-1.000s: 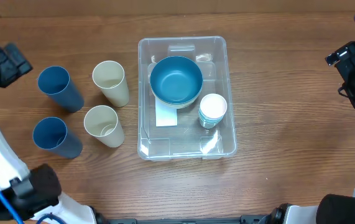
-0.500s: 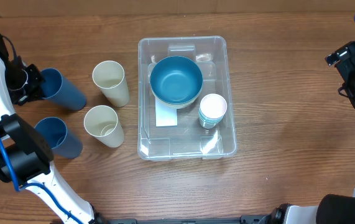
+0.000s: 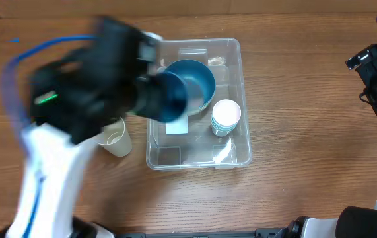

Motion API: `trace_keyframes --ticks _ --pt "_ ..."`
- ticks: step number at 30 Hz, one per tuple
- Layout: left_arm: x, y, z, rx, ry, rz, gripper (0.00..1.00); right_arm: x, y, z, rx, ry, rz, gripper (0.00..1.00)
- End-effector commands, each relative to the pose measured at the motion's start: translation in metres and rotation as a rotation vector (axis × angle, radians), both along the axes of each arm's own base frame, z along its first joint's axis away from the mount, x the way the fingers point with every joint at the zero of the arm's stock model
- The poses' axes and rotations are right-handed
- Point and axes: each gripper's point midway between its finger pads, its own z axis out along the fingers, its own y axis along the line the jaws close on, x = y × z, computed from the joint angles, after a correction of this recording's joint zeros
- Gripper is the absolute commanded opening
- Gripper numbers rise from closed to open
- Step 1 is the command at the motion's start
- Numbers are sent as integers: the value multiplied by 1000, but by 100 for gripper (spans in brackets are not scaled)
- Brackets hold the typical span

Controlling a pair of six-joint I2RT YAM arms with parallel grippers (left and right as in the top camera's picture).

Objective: Pack container
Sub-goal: 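Grasp a dark blue cup with the left gripper and place it in the container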

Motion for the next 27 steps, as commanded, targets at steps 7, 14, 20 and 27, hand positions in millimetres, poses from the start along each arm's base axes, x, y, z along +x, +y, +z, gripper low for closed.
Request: trace_keyframes --ticks 7,14,20,27 --pt "47 -54 -153 291 278 -8 4 3 2 7 -4 -22 3 100" --pt "64 -78 -232 333 427 -33 4 3 2 7 -4 -22 3 100" --pt "63 -76 -218 317 402 -31 4 3 2 7 -4 -22 3 100" --pt "52 -61 -98 163 120 -7 5 3 2 7 -4 -22 3 100"
